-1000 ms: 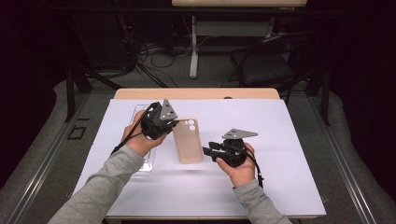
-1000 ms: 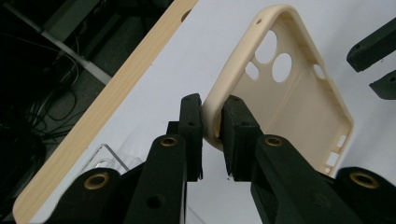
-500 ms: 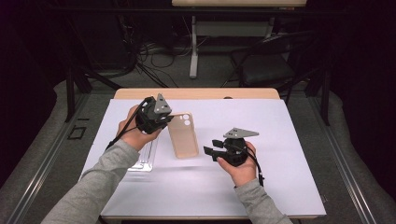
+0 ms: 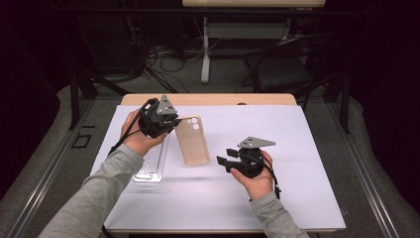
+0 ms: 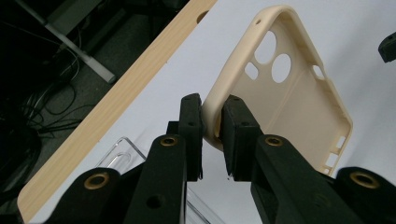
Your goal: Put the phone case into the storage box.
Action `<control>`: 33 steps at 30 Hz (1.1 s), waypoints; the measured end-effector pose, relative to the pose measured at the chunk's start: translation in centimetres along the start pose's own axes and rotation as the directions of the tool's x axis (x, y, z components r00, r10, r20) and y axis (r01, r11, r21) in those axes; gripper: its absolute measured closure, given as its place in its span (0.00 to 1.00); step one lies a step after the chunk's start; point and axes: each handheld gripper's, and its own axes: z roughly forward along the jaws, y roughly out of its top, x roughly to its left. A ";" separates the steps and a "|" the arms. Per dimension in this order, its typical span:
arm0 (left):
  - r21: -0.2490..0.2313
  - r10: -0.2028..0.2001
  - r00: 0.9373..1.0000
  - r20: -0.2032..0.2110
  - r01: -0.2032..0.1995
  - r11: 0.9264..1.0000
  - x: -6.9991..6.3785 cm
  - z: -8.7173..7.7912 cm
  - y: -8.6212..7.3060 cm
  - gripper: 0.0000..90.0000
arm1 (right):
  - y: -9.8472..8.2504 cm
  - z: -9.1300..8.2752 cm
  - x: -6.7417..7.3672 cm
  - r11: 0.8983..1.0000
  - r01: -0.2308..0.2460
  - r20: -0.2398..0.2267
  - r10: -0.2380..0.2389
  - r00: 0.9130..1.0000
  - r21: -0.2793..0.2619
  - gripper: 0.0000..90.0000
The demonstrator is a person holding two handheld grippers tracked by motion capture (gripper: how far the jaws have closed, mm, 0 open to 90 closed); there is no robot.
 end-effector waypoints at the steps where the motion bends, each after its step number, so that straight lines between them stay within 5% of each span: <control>1: 0.000 -0.007 1.000 -0.007 0.007 1.000 0.0 0.0 0.0 0.89 | 0.0 0.0 0.0 1.000 0.000 0.000 0.000 1.000 0.000 0.56; 26: 0.024 -0.019 0.999 -0.026 0.020 1.000 2.2 -0.8 -0.1 0.89 | -0.9 -0.8 -0.2 0.999 0.037 0.037 -0.038 0.999 0.017 0.57; 33: 0.019 -0.006 0.998 -0.059 0.007 1.000 2.7 -1.2 0.0 0.89 | -1.3 -1.0 -0.2 0.999 0.043 0.033 -0.044 0.998 0.033 0.59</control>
